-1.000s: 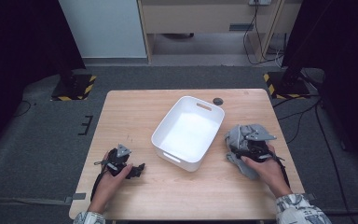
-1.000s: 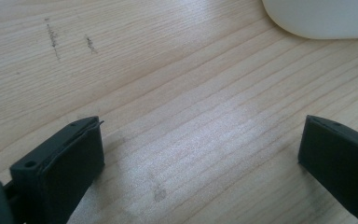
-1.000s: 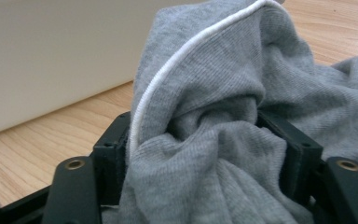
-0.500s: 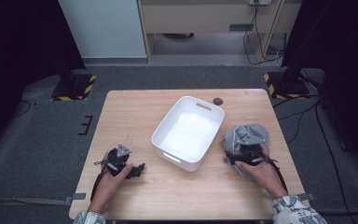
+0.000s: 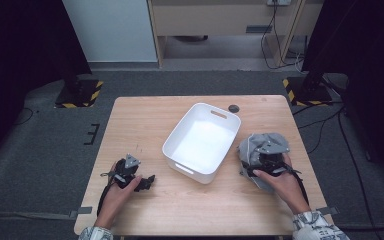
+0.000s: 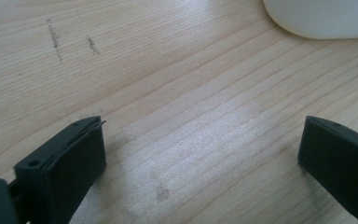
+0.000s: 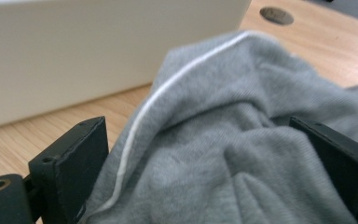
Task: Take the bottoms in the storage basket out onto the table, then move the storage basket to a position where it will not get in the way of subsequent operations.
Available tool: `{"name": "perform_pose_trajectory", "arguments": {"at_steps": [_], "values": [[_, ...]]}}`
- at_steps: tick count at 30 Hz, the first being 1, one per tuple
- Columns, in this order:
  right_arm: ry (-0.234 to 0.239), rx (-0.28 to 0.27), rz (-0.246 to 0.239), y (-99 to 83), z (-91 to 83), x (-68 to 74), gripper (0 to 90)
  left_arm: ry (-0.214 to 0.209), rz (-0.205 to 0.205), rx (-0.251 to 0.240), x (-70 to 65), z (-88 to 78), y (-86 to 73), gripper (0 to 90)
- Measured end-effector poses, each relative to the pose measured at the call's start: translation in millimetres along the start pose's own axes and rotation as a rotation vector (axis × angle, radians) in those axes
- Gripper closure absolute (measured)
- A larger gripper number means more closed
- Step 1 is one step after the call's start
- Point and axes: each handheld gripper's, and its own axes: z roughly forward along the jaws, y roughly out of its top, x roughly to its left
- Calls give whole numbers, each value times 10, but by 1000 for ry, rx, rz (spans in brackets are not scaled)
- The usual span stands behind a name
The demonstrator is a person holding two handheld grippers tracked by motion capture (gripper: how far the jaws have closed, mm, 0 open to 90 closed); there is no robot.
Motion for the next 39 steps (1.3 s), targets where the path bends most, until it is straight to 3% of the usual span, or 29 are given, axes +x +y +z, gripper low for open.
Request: {"name": "perform_pose_trajectory", "arguments": {"at_steps": [7,22,27,34,39], "values": [[-11,-69,35,109,-135,-20,102,5,-19,-52,9,-67,31,30],[-17,-67,81,150,-151,5,179,-2,8,-73,-76,-100,83,54],[-14,-75,84,210,-168,46,198,4,3,-124,-114,-206,158,92],[-3,-96,102,394,-148,172,233,-38,4,-252,-248,-404,393,169],[21,-102,98,490,-90,302,262,-64,-2,-270,-311,-419,488,240]]}}
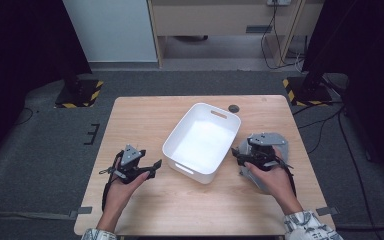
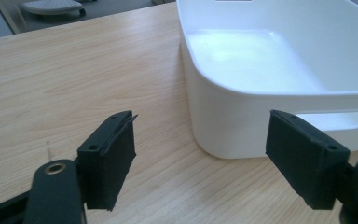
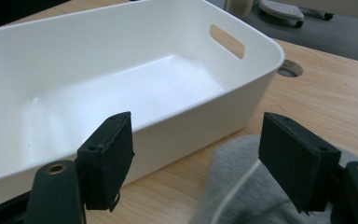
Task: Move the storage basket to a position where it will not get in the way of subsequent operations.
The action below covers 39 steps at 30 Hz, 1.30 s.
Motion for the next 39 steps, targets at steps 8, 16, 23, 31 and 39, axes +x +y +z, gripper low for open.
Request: {"name": "perform_pose_trajectory", "arguments": {"at_steps": [8,16,23,31,39], "values": [[19,7,1,14,67,155,259,-1,-16,-20,-56,53,98,295],[29,17,38,-3,117,190,254,2,-24,-20,-91,102,193,325],[27,15,51,44,148,236,229,5,-21,0,-84,222,286,342],[28,35,76,35,203,274,229,21,-41,23,8,384,364,438],[45,58,78,7,269,317,228,17,-35,82,-32,578,382,514]]}}
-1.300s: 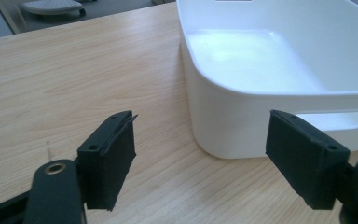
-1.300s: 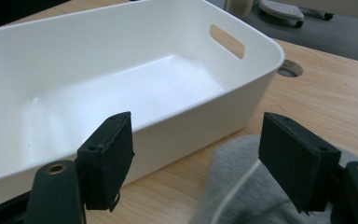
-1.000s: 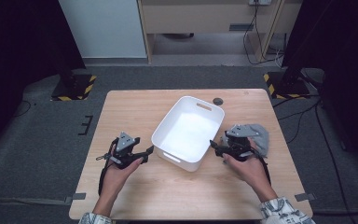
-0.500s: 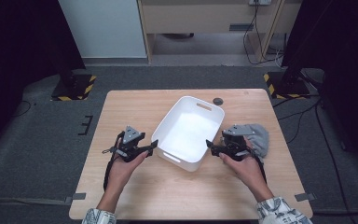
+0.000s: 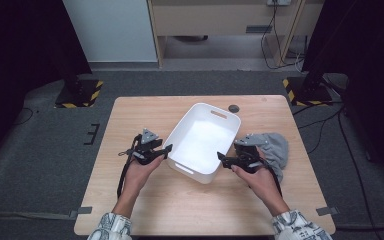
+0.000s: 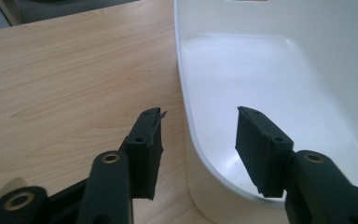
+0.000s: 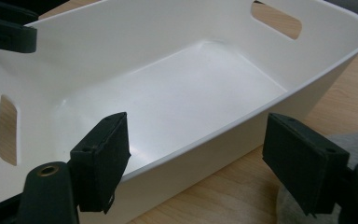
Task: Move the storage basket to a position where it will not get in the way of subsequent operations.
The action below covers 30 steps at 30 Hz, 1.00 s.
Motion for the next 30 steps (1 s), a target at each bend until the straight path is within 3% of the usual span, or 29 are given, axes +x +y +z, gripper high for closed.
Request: {"name": "perform_pose_trajectory", "arguments": {"at_steps": [4,8,12,17,24,25,27,30], "values": [[35,8,25,-7,32,32,223,-7,12,26,-27,57,23,572],[32,14,23,-14,44,35,216,10,37,57,-72,83,20,614],[38,42,22,-34,73,44,220,1,33,70,-87,48,21,656],[46,51,25,-43,95,73,262,3,37,86,-117,-55,-20,647],[51,59,-20,-42,109,148,303,15,22,67,-187,-240,-148,617],[53,70,-60,-36,131,201,311,3,-1,63,-204,-332,-201,605],[51,79,-87,-44,156,233,312,-9,-14,64,-205,-374,-226,588],[58,84,-92,-54,189,261,309,-5,-18,63,-206,-398,-242,582]]}}
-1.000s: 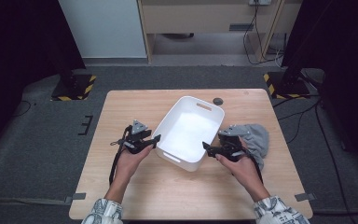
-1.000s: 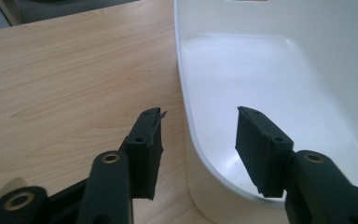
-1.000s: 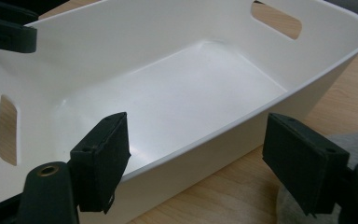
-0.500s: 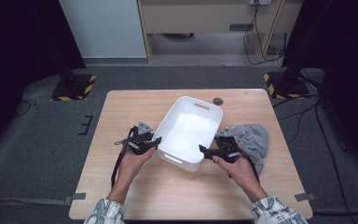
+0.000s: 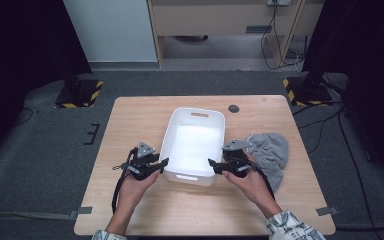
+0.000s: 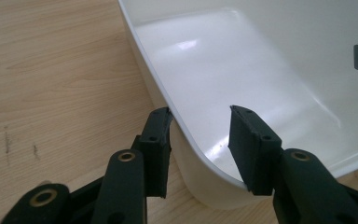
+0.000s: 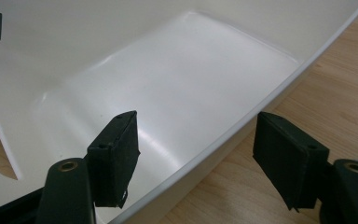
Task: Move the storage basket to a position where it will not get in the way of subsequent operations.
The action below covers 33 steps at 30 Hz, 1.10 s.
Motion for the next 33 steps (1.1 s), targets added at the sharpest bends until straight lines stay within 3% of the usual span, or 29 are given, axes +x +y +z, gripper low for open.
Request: {"name": "perform_pose_trajectory", "arguments": {"at_steps": [7,10,22,29,33], "values": [[9,2,13,-6,-6,16,308,-7,8,-16,14,-10,-22,569],[14,2,11,-10,-41,32,317,-8,6,-64,50,-31,-16,594],[4,0,-9,3,11,51,352,11,19,-56,63,-76,-29,616],[15,-1,4,41,59,129,373,26,-2,-61,133,-143,-77,618],[22,10,-14,97,122,203,372,43,-15,-63,205,-205,-118,623]]}}
